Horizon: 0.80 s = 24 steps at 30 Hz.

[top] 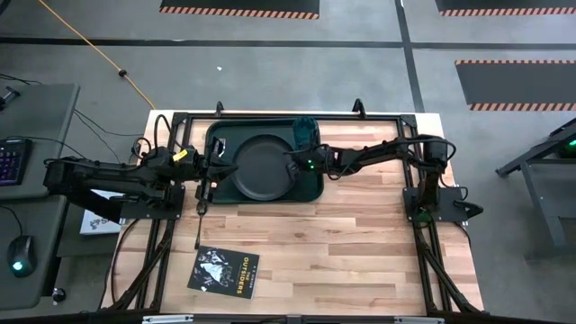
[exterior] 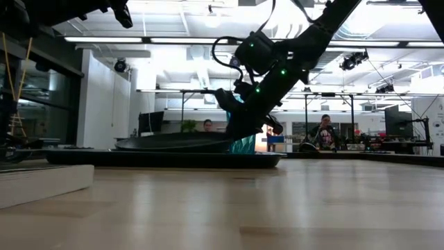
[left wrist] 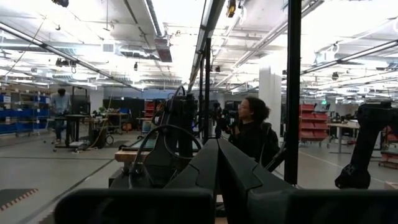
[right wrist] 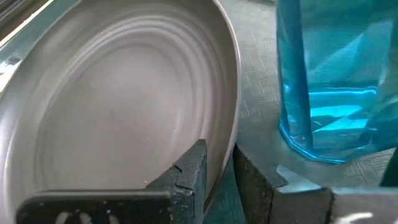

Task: Pick and place plate/cup/fork/spoon on tray
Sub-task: Put the black plate in the center of the black tray

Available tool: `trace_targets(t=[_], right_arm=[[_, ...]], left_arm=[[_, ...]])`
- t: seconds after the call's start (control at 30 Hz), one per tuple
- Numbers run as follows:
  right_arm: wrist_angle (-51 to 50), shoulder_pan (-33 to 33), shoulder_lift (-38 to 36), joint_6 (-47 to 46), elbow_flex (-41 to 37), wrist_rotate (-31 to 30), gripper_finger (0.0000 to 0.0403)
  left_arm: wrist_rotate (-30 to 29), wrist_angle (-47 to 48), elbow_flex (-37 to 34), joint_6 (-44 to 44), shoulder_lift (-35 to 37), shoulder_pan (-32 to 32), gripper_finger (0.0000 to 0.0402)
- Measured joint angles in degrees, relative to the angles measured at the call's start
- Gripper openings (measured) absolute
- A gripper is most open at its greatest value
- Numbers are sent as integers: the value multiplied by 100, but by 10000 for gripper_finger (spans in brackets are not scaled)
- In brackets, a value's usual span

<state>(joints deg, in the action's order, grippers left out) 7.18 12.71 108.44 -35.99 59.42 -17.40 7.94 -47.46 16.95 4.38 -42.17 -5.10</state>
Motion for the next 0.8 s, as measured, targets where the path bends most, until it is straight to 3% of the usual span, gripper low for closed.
trace_targets(t=[0.6,0.8], right_arm=[[-2,43,2,151,0,137,70],[-2,43,2,196,0,129,120]], left_arm=[[0,0,0,4,0,0,0],[0,0,0,3,-2,0,0]])
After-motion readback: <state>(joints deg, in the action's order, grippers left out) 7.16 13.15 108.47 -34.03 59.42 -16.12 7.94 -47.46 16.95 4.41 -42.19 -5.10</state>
